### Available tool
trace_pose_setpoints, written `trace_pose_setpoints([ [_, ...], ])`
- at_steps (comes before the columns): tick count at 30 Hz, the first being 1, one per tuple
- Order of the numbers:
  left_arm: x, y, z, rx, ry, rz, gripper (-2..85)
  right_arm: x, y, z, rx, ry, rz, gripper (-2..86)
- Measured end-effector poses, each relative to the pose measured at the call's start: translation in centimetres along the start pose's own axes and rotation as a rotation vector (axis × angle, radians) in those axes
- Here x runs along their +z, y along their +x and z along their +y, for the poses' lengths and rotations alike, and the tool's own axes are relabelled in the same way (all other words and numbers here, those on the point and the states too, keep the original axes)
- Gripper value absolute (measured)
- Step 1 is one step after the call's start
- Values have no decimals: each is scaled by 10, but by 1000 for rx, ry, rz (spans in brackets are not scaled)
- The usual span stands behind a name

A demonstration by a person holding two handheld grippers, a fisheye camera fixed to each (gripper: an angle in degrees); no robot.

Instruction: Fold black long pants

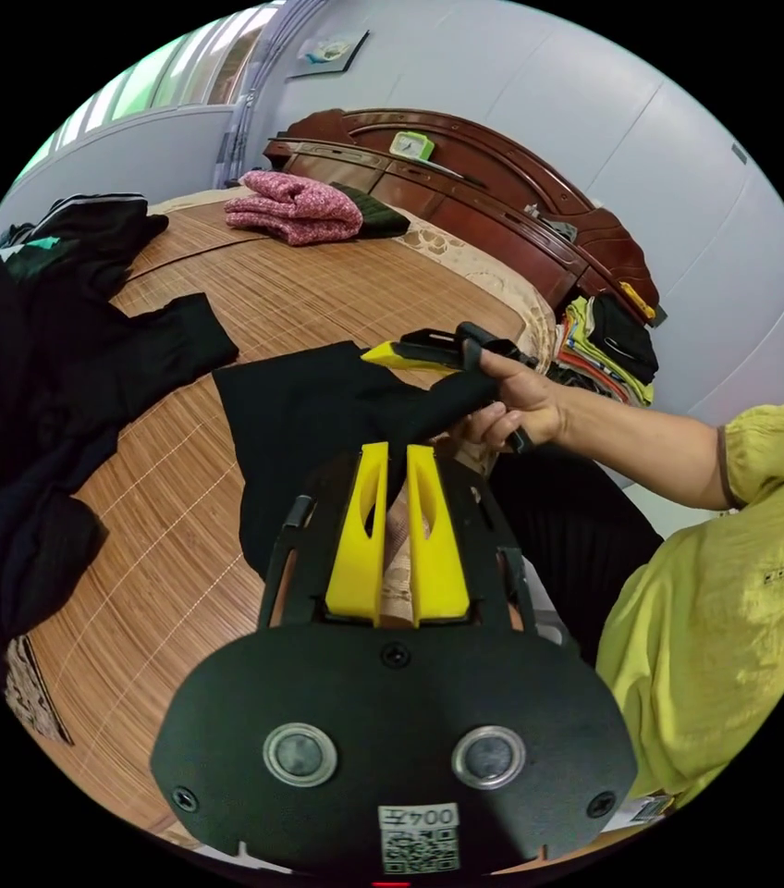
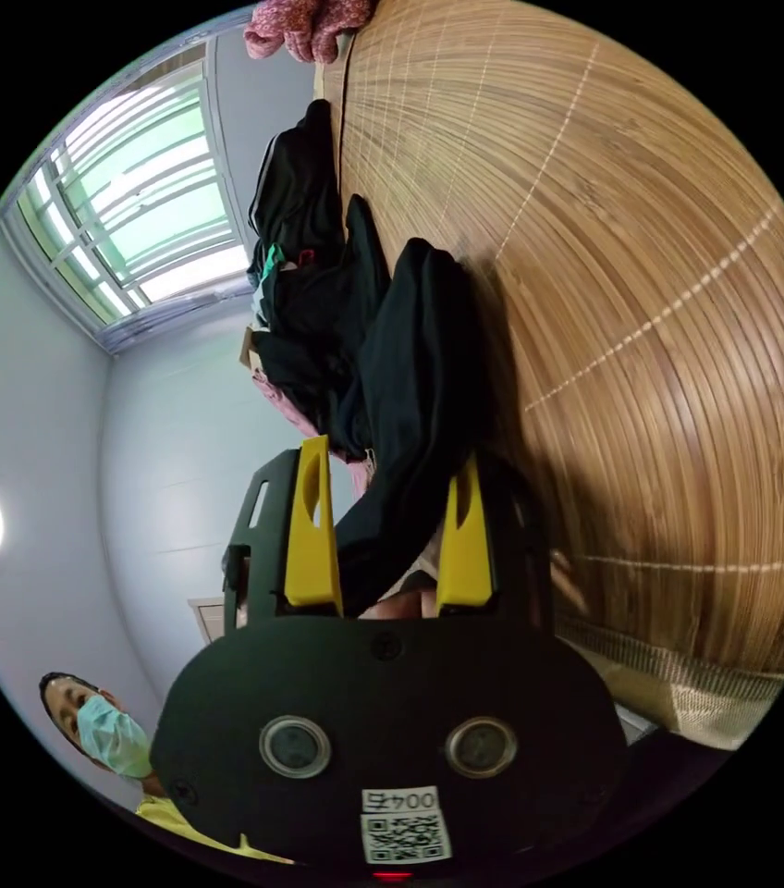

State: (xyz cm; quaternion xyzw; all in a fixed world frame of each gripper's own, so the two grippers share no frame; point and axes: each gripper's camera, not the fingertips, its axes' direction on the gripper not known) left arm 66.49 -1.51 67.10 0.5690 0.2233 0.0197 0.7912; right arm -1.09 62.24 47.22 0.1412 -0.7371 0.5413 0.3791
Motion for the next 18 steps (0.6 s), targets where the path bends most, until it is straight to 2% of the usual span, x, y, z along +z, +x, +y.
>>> trace_pose_setpoints([
  [4, 17, -14, 28, -45, -6, 7, 15, 44, -58, 28, -61, 6, 189, 64],
  [8, 29, -21, 56, -85, -3, 9, 14, 84, -148, 73, -232, 16, 378, 52],
  [11, 24, -27, 82, -138, 81, 60, 15, 109, -231, 112, -381, 1, 561, 47],
  [13, 17, -30, 102, -202, 162, 88, 17, 116, -281, 140, -455, 14, 653, 44],
  [18, 18, -18, 126, -234, 173, 67, 24, 93, -384, 219, -540, 77, 792, 35],
])
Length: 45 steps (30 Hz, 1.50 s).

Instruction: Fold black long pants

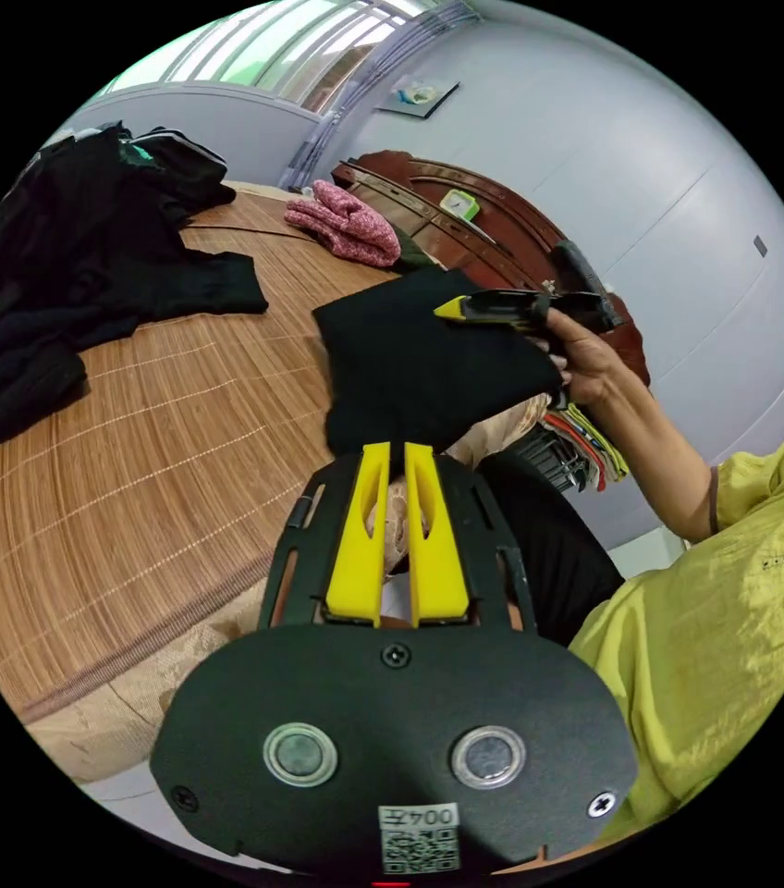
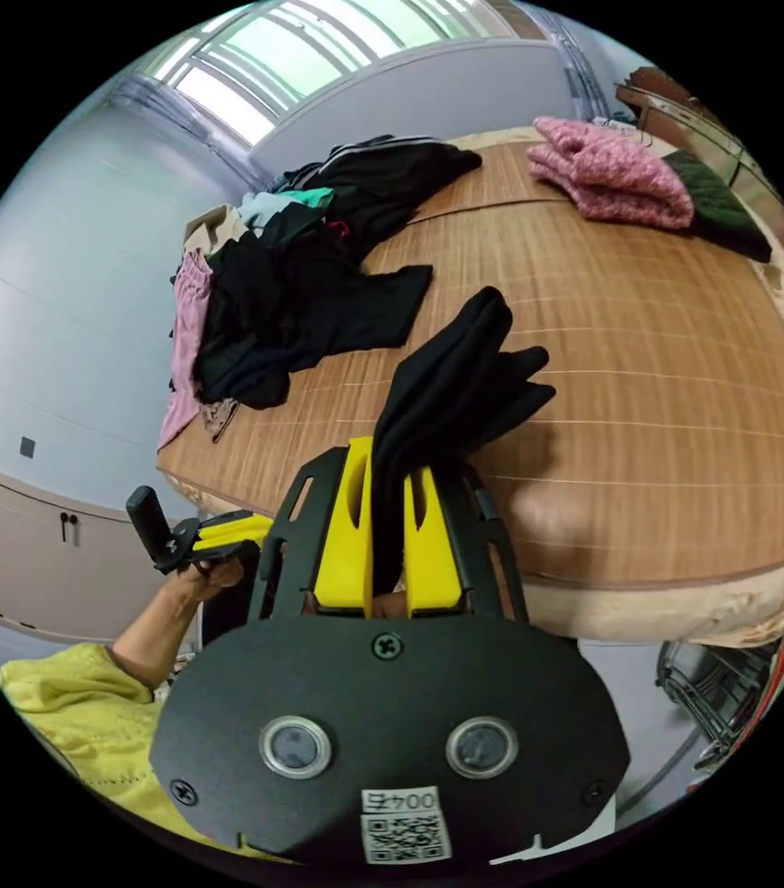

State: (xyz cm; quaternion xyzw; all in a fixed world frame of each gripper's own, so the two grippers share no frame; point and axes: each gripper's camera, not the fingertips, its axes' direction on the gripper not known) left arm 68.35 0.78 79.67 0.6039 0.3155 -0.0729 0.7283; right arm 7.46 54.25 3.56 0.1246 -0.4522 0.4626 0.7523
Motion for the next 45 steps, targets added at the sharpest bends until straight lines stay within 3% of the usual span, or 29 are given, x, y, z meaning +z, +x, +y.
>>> trace_pose_setpoints([
  [12, 53, 42, 15, -14, -88, 51, 23, -325, -5, 89, 233, 117, 272, 39],
  [17, 81, 57, 0, 0, -138, 47, 19, -524, 13, 155, 434, 391, 321, 42],
  [22, 112, 62, -22, -13, -176, 65, 13, -664, 39, 274, 685, 673, 323, 51],
  [28, 144, 69, -39, -23, -220, 79, 8, -687, 131, 443, 1239, 804, 174, 61],
  [31, 148, 74, -45, -12, -224, 66, 8, -695, 118, 486, 1188, 987, 78, 66],
  [33, 148, 75, -48, -9, -220, 58, 8, -703, 106, 490, 1164, 982, 122, 72],
  [38, 149, 75, -47, -11, -233, 56, 6, -745, 62, 478, 1100, 900, 426, 103],
  [45, 135, 70, -38, -17, -209, 57, 4, -761, 9, 470, 1146, 849, 893, 71],
])
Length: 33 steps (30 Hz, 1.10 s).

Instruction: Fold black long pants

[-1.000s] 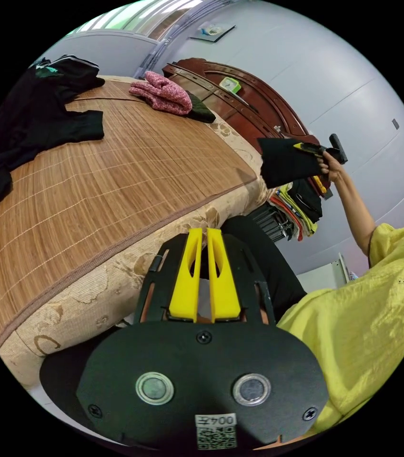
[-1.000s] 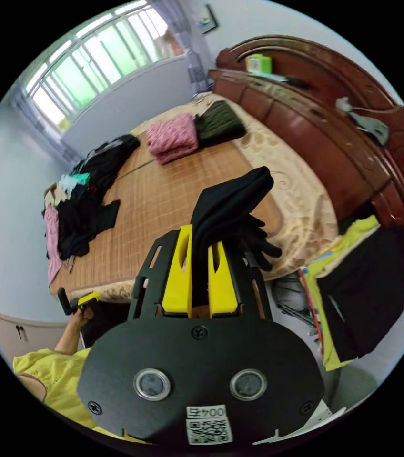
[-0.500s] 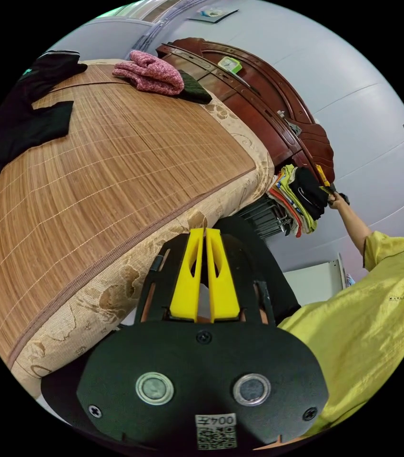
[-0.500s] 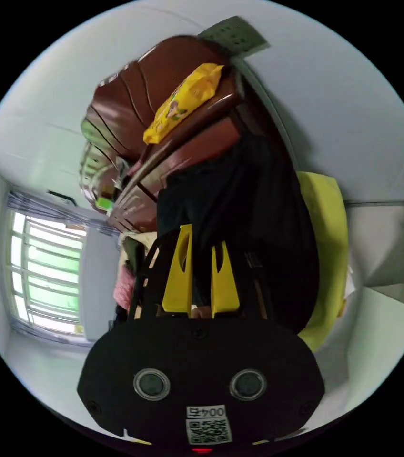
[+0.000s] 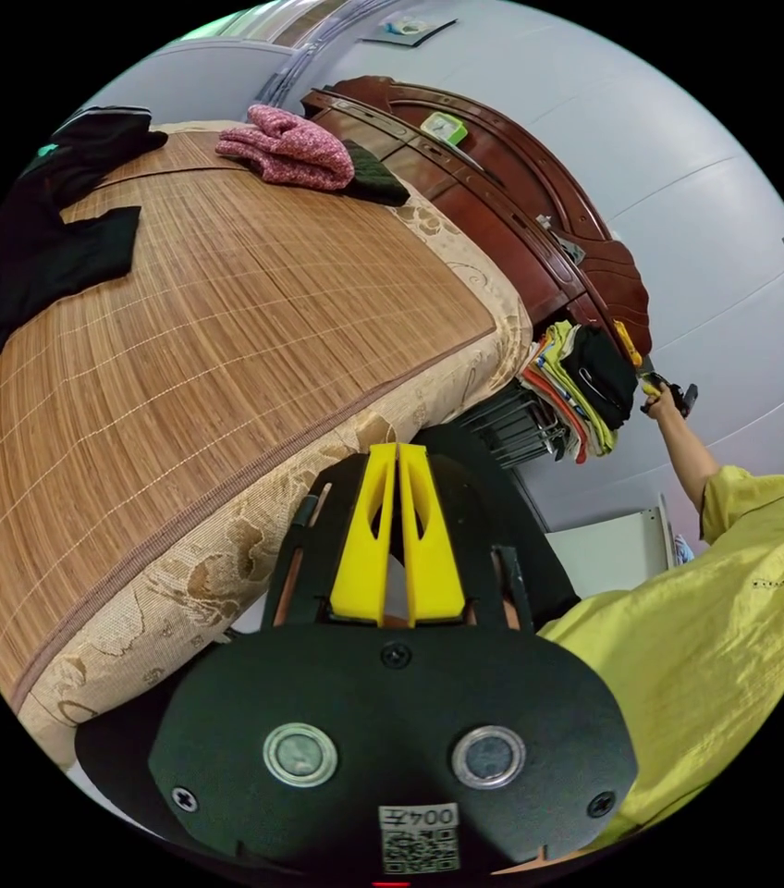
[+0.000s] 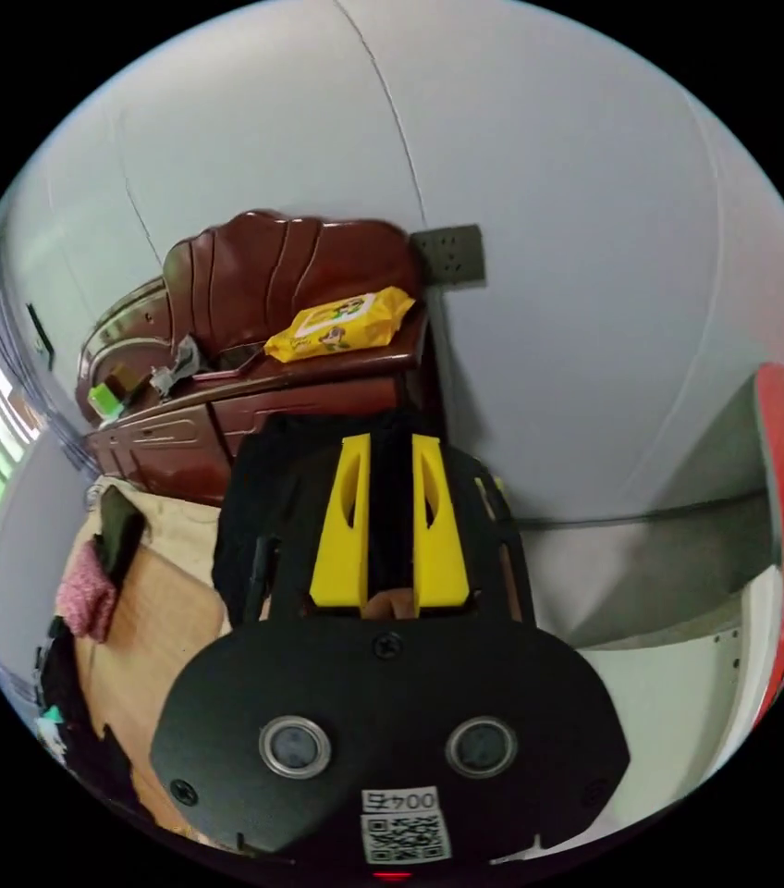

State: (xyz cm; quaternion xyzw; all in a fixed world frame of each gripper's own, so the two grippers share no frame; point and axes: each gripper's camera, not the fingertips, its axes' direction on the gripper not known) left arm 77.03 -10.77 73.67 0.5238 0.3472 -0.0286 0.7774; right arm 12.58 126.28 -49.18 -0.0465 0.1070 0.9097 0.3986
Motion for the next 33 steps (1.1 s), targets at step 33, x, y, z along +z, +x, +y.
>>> trace_pose_setpoints([
  [33, -184, -91, 108, -222, 215, -392, 74, 255, -261, 544, -669, -720, -930, 52],
])
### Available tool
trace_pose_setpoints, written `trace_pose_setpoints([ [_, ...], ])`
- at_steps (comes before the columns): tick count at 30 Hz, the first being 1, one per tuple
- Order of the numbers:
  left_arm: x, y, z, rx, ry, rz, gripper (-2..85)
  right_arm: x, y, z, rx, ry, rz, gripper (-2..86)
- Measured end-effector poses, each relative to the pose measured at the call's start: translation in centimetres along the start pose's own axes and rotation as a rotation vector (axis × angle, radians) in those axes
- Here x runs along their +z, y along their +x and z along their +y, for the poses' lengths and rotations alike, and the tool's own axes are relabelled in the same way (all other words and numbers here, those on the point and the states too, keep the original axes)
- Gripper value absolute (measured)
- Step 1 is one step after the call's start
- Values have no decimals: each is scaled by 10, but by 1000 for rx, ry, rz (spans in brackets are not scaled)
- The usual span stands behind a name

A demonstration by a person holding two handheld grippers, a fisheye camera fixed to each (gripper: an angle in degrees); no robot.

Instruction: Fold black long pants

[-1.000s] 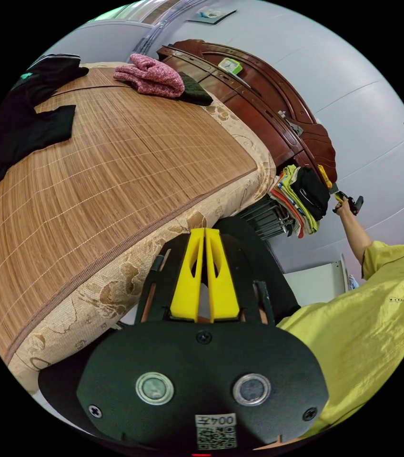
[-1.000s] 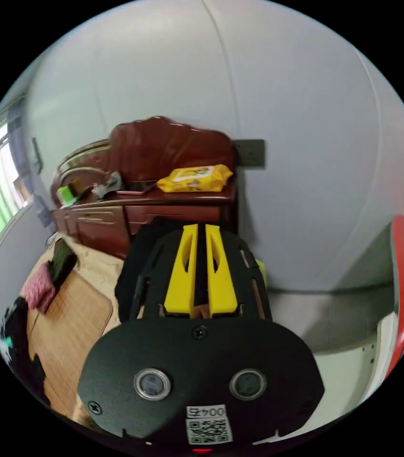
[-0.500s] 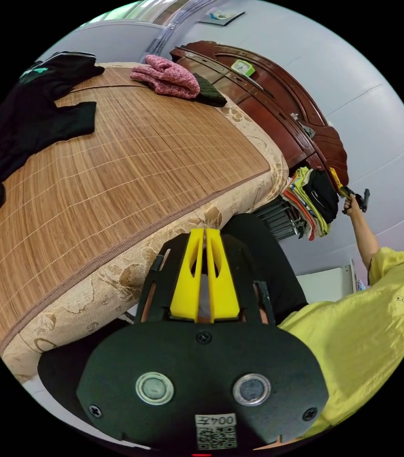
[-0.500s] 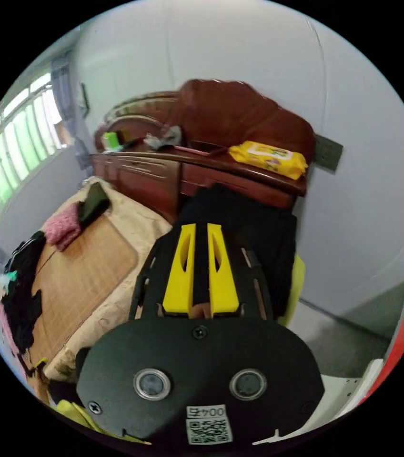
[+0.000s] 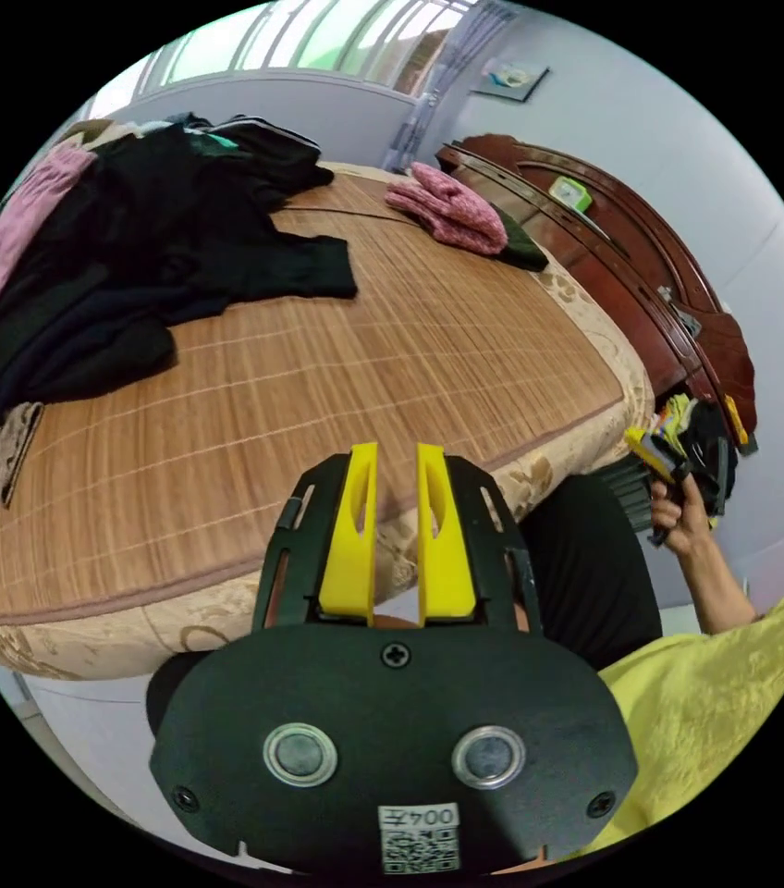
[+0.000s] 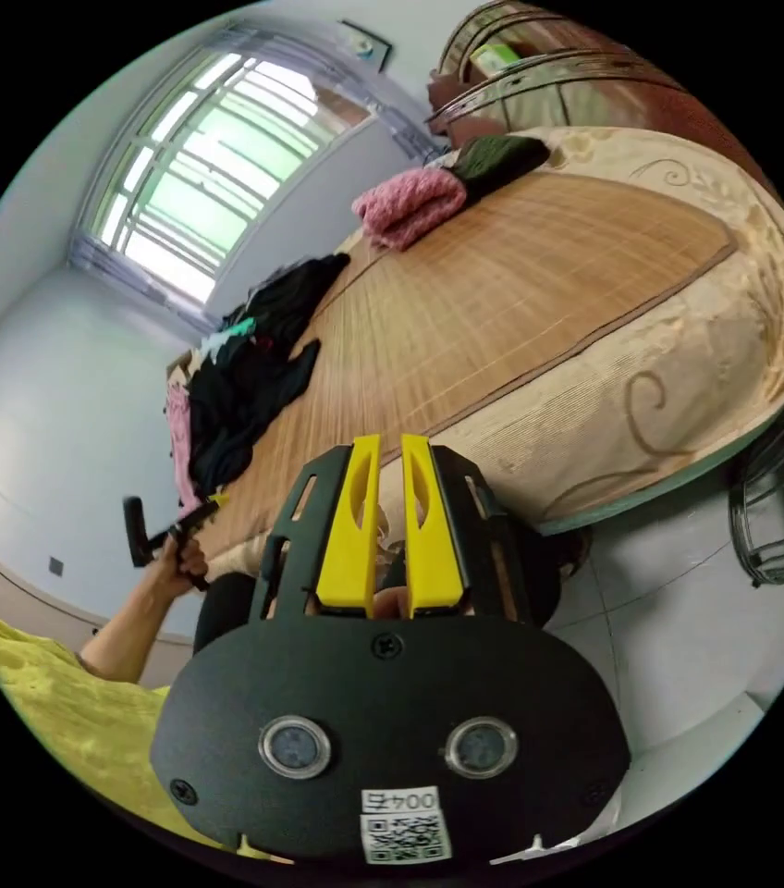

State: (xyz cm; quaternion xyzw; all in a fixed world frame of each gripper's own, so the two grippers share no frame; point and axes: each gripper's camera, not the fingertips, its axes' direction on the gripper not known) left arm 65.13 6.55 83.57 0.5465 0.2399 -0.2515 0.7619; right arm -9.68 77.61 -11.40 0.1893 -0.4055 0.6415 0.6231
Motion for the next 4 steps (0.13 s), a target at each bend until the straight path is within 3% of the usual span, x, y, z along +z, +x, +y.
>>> trace_pose_setpoints([
  [4, -32, -47, -16, -43, 66, -94, 89, 66, 31, -8, -52, -124, 113, 21],
])
